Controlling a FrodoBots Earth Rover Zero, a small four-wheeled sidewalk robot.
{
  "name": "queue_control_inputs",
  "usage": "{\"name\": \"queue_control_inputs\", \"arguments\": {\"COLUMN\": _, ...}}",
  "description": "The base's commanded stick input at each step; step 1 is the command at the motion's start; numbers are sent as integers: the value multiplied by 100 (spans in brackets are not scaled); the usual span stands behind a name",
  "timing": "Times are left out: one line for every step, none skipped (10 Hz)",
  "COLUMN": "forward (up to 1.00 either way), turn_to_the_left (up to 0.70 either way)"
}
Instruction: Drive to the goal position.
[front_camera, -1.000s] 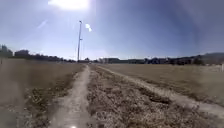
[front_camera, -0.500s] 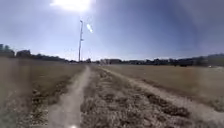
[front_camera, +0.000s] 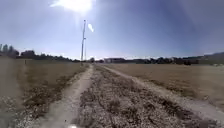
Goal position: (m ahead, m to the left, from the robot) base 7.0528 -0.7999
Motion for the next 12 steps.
{"name": "queue_control_inputs", "arguments": {"forward": 85, "turn_to_the_left": 34}}
{"name": "queue_control_inputs", "arguments": {"forward": 85, "turn_to_the_left": 30}}
{"name": "queue_control_inputs", "arguments": {"forward": 84, "turn_to_the_left": 14}}
{"name": "queue_control_inputs", "arguments": {"forward": 84, "turn_to_the_left": 0}}
{"name": "queue_control_inputs", "arguments": {"forward": 85, "turn_to_the_left": 0}}
{"name": "queue_control_inputs", "arguments": {"forward": 24, "turn_to_the_left": 0}}
{"name": "queue_control_inputs", "arguments": {"forward": 0, "turn_to_the_left": 0}}
{"name": "queue_control_inputs", "arguments": {"forward": 0, "turn_to_the_left": 0}}
{"name": "queue_control_inputs", "arguments": {"forward": 0, "turn_to_the_left": 0}}
{"name": "queue_control_inputs", "arguments": {"forward": 0, "turn_to_the_left": 0}}
{"name": "queue_control_inputs", "arguments": {"forward": 41, "turn_to_the_left": -4}}
{"name": "queue_control_inputs", "arguments": {"forward": 85, "turn_to_the_left": -16}}
